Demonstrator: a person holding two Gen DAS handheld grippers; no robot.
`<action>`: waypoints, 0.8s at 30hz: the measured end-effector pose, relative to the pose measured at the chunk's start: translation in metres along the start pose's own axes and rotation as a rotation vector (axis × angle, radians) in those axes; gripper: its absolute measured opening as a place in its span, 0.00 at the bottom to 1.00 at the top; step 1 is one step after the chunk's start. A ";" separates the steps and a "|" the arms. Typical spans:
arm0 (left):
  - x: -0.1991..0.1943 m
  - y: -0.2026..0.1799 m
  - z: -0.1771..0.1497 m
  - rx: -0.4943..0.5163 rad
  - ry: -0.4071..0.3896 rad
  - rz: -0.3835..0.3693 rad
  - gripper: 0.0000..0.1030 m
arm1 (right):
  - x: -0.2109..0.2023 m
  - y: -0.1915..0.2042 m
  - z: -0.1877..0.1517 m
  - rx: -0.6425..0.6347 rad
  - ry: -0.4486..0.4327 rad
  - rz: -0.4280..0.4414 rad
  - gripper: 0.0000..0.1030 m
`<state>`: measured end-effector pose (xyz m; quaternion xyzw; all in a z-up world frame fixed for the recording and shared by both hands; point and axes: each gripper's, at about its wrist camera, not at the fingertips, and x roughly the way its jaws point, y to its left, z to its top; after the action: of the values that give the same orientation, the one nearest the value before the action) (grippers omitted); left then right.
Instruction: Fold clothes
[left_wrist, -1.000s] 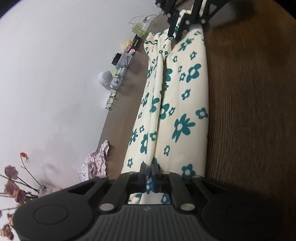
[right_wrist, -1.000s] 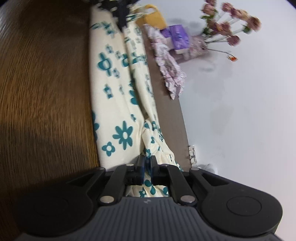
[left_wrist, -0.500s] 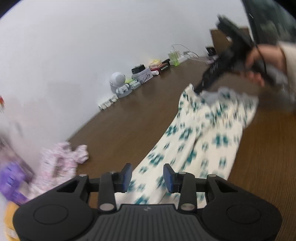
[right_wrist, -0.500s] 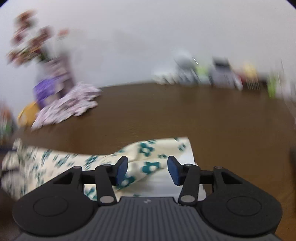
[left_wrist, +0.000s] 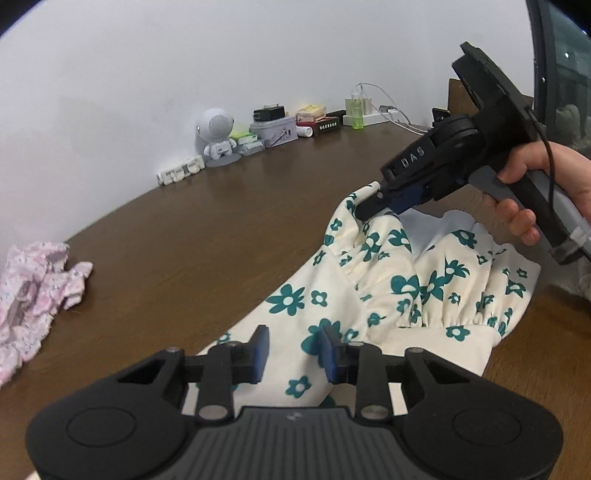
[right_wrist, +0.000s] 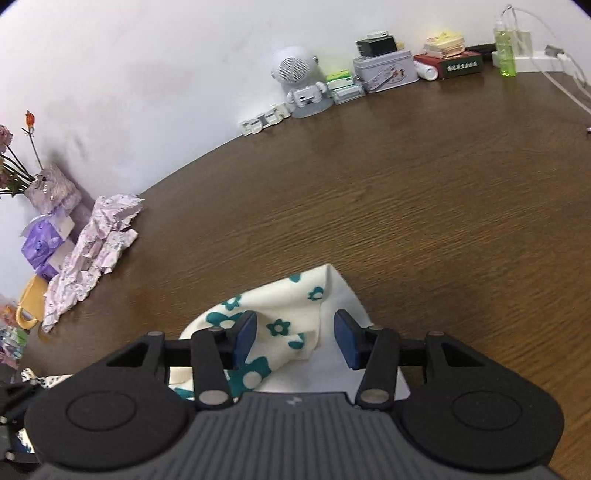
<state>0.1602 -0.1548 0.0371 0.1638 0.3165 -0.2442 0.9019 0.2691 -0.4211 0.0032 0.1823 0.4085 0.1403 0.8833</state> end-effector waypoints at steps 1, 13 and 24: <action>0.001 0.001 0.000 -0.006 0.002 -0.003 0.24 | 0.001 0.000 0.000 0.002 0.004 0.010 0.26; -0.001 -0.004 -0.009 0.012 -0.019 0.003 0.24 | -0.064 0.003 -0.001 0.069 -0.103 0.197 0.03; -0.001 -0.008 -0.014 0.063 -0.047 0.015 0.24 | -0.067 -0.026 -0.031 0.133 -0.055 0.102 0.02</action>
<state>0.1478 -0.1551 0.0261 0.1886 0.2861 -0.2510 0.9053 0.2052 -0.4644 0.0184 0.2649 0.3827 0.1525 0.8718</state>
